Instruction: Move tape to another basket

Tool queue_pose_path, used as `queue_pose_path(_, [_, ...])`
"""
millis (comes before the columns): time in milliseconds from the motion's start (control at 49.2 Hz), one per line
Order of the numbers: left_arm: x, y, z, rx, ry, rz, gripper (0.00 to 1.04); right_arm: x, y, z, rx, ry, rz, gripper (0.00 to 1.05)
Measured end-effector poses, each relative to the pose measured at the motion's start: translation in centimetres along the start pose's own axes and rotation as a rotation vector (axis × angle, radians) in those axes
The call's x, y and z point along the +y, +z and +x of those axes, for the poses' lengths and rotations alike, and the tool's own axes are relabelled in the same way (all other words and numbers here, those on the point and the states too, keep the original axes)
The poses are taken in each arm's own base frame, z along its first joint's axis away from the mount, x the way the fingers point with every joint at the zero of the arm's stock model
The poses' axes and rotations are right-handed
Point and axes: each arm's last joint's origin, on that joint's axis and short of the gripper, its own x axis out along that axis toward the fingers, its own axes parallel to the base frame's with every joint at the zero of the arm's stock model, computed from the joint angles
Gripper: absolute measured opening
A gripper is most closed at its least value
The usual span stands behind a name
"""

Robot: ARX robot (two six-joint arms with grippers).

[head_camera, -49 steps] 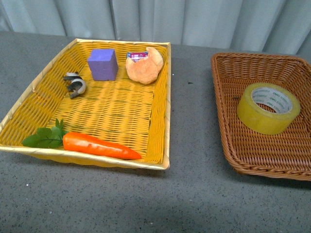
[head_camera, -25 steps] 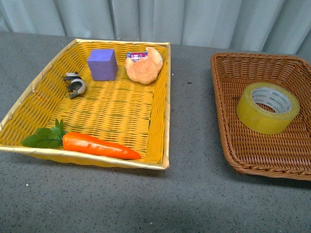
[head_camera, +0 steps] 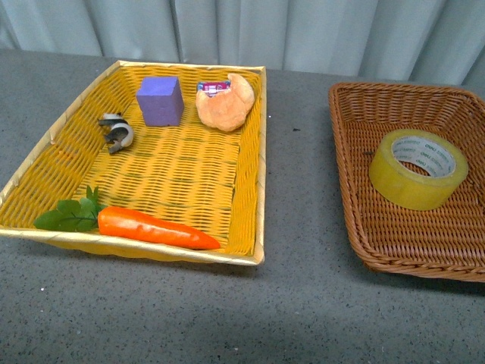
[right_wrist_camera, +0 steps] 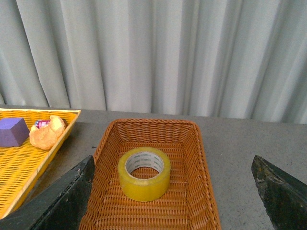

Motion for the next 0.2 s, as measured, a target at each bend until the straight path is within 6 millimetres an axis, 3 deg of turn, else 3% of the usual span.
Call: queue_pose_path(203, [0.00,0.00,0.00,0.000,0.000,0.000,0.98,0.00,0.00,0.00,0.000,0.000,0.000,0.96])
